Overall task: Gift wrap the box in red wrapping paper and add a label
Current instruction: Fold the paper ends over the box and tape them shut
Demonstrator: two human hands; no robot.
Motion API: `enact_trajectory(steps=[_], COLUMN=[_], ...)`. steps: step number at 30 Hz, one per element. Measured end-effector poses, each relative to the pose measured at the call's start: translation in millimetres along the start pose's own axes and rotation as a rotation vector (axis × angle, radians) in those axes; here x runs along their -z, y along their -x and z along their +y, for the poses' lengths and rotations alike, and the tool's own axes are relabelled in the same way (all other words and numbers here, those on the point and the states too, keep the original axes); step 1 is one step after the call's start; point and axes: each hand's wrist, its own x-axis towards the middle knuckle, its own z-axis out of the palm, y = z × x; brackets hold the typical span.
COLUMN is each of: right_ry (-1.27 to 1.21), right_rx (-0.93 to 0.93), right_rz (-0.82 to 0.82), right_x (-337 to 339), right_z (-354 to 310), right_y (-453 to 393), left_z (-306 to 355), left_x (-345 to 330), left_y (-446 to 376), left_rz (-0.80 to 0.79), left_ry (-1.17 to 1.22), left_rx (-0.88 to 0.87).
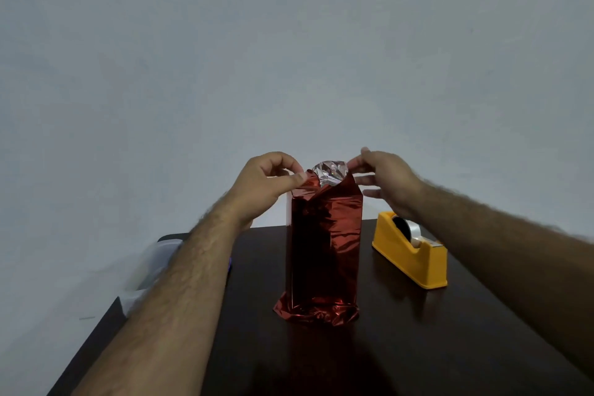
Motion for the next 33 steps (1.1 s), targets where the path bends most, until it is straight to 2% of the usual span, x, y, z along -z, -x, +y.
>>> enact_trajectory(steps=[2,5,7,16,20,25,29,33], right_ry=[-0.108,-0.215,-0.259,-0.338,-0.372,-0.363,-0.343,-0.352], right_rx=[0.055,0.132,0.176,0.392,0.415,0.357,0.424,0.390], right_rz=[-0.012,-0.026,-0.008,-0.025,0.069,0.266,0.323,0.174], right_x=[-1.4,-13.2,-22.2,-48.4,-61.4,-71.5,-69.6,-64.2], right_z=[20.2,35.7,39.3,36.8,41.4,61.0,68.6,74.9], right_y=[11.0,31.0,39.4,30.0,29.6,30.9,29.9,24.9], left_z=[3.7,9.5,8.7,-4.1,4.1,16.4,24.3,26.4], left_x=[4.0,11.2,12.8,5.2,-1.0,-5.4,-2.1,1.1], left_y=[3.7,11.9,13.2,3.2,3.9,2.0,7.6,12.0], left_rz=[-0.011,-0.110,-0.105,0.022,0.031,0.049,-0.094,-0.264], left_ry=[-0.051,-0.198,-0.292,-0.163,-0.085,-0.072,-0.077,-0.243], left_rx=[-0.033,-0.105,-0.159,-0.093,-0.081,-0.077,-0.109,-0.102])
